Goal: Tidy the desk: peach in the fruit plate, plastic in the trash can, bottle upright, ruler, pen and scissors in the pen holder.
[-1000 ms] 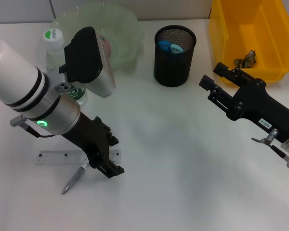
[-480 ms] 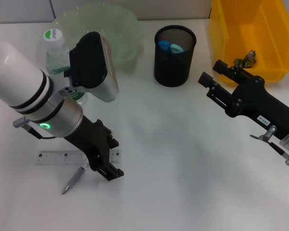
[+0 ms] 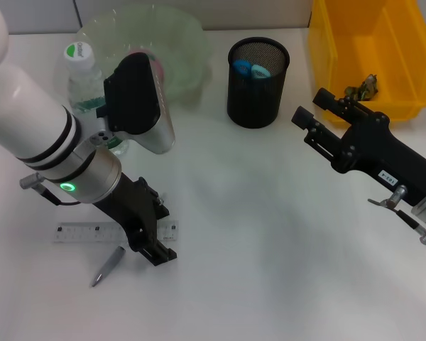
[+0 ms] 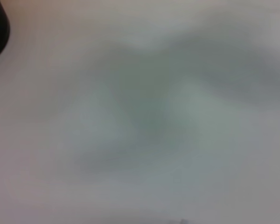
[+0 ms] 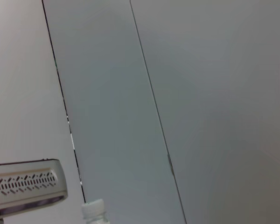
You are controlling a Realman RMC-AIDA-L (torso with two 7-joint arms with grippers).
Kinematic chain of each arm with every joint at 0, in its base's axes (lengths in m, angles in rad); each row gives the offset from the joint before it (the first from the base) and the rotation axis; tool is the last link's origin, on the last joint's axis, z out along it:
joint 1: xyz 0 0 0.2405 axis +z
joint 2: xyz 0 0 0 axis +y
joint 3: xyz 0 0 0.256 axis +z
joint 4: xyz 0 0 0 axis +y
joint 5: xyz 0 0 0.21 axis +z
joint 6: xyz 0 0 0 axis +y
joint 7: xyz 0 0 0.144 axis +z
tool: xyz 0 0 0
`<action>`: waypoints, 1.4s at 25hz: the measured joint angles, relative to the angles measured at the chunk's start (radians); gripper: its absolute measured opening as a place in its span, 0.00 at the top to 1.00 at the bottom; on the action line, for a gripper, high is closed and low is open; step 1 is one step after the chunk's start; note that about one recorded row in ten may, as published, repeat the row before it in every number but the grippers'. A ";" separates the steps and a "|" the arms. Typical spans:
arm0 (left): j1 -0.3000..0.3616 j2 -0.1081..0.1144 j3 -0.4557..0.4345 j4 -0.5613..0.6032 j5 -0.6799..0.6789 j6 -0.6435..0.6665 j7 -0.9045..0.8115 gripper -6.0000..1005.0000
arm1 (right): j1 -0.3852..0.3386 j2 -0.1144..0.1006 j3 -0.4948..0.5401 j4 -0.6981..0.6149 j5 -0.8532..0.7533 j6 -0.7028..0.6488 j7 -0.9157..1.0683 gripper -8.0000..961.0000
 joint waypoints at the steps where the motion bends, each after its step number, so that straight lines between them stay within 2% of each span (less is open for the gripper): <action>1: 0.000 0.000 0.002 0.000 0.000 -0.001 0.000 0.22 | 0.000 0.000 0.000 0.001 0.000 0.000 0.000 0.42; 8: 0.000 -0.001 0.003 -0.011 0.002 -0.008 0.000 0.24 | 0.003 0.000 0.000 0.004 0.000 0.000 0.000 0.41; 14: 0.000 -0.002 0.003 -0.013 -0.002 -0.008 0.007 0.42 | 0.005 0.000 0.000 0.004 0.000 0.000 0.000 0.41; 25: -0.003 -0.002 0.018 -0.014 0.004 -0.010 0.011 0.47 | 0.007 0.000 0.000 0.004 0.000 0.000 0.000 0.40; 30: -0.003 -0.002 0.023 -0.011 0.005 -0.011 0.009 0.61 | 0.008 0.000 0.000 0.004 0.000 0.001 0.000 0.39; 35: -0.003 -0.002 0.023 0.005 0.004 -0.007 0.003 0.61 | 0.011 0.000 0.000 0.004 0.000 0.001 0.001 0.39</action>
